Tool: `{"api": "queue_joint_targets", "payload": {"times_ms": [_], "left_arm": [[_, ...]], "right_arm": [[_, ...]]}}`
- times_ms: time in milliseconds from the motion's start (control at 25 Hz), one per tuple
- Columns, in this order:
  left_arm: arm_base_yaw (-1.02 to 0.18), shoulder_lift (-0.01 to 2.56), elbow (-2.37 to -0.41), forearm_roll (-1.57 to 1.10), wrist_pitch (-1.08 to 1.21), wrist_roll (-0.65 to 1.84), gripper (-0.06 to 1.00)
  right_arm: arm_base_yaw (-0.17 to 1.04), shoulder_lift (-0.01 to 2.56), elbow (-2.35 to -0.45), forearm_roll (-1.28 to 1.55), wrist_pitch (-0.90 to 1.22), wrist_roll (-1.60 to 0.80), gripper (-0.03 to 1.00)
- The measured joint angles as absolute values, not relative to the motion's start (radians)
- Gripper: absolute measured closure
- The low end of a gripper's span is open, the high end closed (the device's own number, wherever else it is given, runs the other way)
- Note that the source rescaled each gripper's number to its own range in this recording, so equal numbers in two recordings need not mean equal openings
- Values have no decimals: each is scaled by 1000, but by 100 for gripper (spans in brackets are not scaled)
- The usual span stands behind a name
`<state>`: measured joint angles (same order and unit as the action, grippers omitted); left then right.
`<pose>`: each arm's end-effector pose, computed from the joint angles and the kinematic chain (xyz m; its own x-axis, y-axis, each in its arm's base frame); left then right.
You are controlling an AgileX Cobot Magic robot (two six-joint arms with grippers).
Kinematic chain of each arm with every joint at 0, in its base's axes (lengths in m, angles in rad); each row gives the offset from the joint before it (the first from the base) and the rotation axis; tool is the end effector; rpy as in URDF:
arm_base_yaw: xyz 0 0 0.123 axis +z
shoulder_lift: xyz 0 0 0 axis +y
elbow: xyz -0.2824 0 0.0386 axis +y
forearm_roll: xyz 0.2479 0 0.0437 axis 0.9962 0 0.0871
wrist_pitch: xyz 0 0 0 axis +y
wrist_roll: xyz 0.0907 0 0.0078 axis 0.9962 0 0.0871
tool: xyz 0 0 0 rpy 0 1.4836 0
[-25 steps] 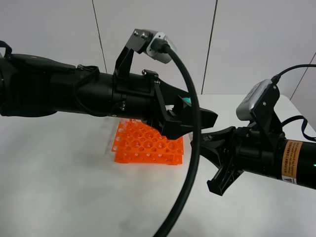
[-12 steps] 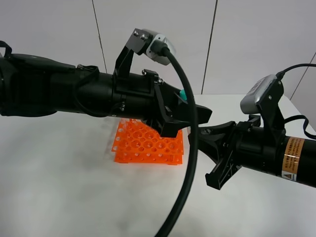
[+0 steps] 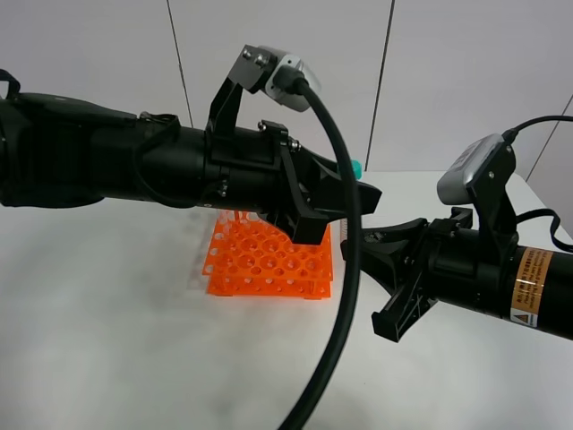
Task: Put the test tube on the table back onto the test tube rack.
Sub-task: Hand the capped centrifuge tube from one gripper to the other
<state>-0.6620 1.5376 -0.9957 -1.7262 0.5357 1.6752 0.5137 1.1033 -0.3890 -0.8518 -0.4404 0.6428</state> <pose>0.2380 -0.2438 0.2882 -0.3477 0.1881 -0.9186 0.8788 0.4068 -0.2494 0.1641 0.1260 0.2354 -0.1599 -0.2625 -0.9516 -0.7651 0.6421 -0.0486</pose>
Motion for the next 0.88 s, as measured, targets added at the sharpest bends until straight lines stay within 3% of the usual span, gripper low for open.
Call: {"api": "queue_joint_targets", "payload": {"times_ms": [880], "left_arm": [[-662,1538,-1016,-1725,535,1676,65]], "right_arm": [[514,1103,-389,-851,-440,643,95]]}}
